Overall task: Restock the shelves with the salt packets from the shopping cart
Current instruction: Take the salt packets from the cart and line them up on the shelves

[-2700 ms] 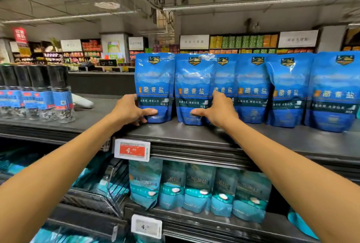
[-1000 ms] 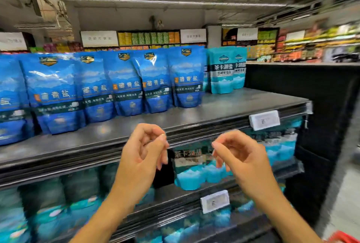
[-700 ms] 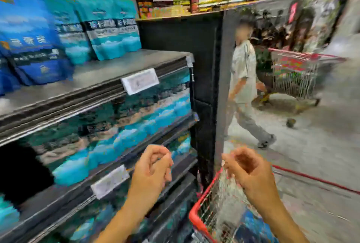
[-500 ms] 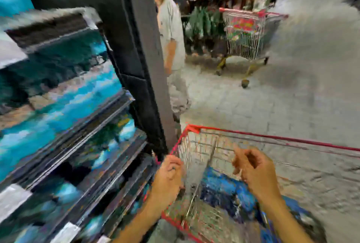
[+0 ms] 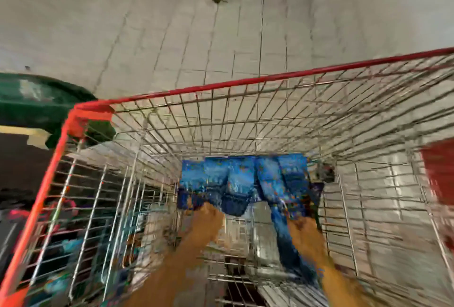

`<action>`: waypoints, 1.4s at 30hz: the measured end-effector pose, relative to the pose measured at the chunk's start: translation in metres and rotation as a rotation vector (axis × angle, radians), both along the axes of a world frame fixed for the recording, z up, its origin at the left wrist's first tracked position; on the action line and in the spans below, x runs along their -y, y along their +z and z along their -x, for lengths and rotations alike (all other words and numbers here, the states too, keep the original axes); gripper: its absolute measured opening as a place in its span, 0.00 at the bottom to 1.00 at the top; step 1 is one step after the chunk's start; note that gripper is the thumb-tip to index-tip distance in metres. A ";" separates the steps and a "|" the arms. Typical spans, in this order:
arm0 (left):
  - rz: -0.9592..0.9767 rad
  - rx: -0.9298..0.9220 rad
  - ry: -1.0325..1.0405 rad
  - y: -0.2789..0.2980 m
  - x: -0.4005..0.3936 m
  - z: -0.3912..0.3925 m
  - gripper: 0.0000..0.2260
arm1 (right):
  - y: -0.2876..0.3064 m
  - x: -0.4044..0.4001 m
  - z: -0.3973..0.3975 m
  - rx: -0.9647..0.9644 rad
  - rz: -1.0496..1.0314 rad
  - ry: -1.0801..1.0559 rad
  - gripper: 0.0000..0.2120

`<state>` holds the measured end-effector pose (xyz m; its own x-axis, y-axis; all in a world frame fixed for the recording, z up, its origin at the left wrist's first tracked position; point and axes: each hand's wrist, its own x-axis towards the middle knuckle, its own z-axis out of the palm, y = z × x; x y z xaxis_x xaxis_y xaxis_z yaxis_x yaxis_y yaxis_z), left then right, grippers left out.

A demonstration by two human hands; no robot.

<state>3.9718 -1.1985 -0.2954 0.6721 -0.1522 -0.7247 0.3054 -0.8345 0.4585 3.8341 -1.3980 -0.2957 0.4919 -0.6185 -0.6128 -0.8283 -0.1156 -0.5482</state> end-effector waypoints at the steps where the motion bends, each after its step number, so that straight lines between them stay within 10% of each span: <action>1: -0.015 -0.006 0.030 -0.014 0.007 -0.005 0.13 | -0.014 0.001 0.004 0.006 0.020 -0.003 0.10; 5: -0.044 -0.056 0.008 -0.081 0.032 -0.013 0.06 | -0.077 0.014 0.004 -0.045 0.056 0.059 0.14; 12: -0.218 0.015 -0.180 -0.181 0.059 -0.031 0.36 | -0.155 0.076 -0.057 -0.282 0.374 0.364 0.31; 21: -0.265 0.136 0.000 -0.223 0.083 -0.026 0.38 | -0.209 0.106 -0.090 -0.384 0.400 0.162 0.41; 33: 0.116 0.009 0.210 -0.207 0.056 -0.022 0.17 | -0.205 0.069 -0.081 0.166 -0.188 -0.304 0.18; 42: 0.301 -0.090 0.397 -0.108 0.010 -0.013 0.13 | -0.100 0.026 -0.024 0.144 -0.518 -0.392 0.45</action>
<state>3.9852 -1.2081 -0.4031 0.6573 -0.1088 -0.7457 0.6217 -0.4811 0.6181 3.8583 -1.4242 -0.3955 0.3895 -0.4117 -0.8239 -0.6699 0.4872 -0.5602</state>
